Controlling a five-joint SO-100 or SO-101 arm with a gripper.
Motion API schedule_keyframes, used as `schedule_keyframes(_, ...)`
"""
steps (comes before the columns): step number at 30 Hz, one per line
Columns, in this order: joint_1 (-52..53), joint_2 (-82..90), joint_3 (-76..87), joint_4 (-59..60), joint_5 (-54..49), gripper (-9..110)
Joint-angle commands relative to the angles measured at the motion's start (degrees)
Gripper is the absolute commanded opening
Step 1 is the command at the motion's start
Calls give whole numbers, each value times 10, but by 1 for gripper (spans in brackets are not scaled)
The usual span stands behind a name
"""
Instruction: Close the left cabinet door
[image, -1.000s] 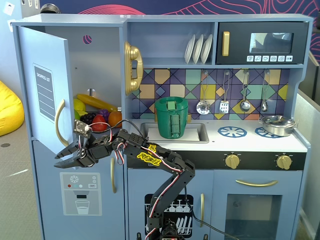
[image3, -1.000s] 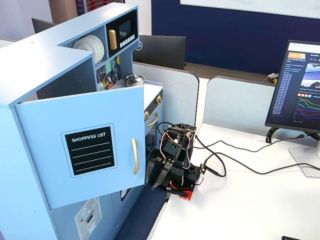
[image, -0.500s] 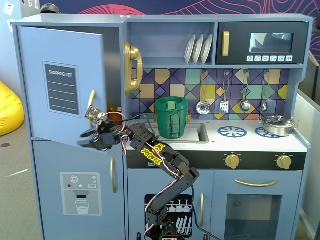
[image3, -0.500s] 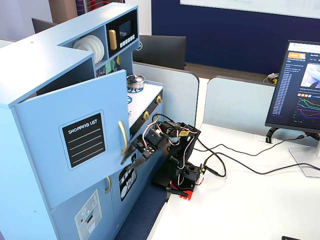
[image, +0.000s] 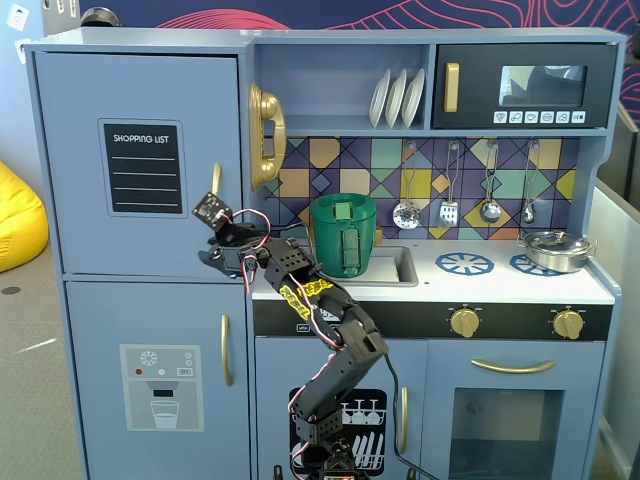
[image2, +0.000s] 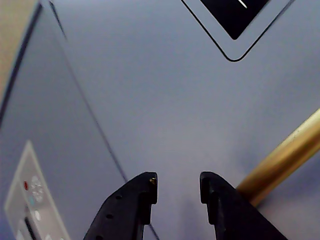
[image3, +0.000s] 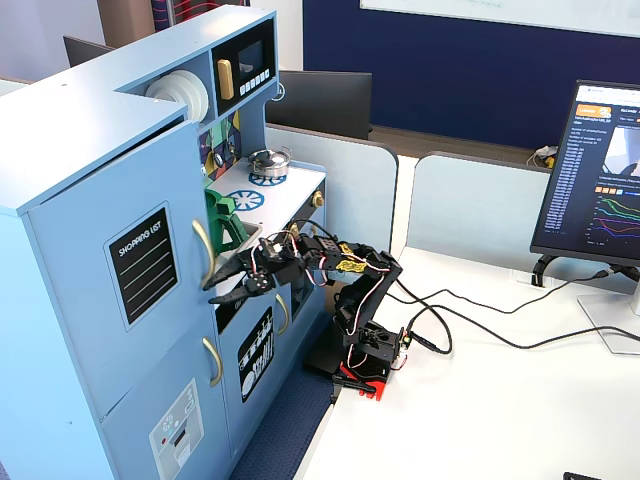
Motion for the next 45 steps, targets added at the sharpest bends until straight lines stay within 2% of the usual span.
schedule_keyframes(1, 41, -22, -69, -33, -9, 0)
schedule_keyframes(10, 39, 7, -40, -30, -11, 0)
schedule_keyframes(16, -4, 100, 34, 66, 40, 0)
schedule_keyframes(20, 11, 169, 113, 112, 69, 0)
schedule_keyframes(27, 127, 292, 254, 166, 125, 0)
schedule_keyframes(38, 384, 420, 448, 264, 219, 0)
schedule_keyframes(45, 417, 494, 578, 323, 293, 0)
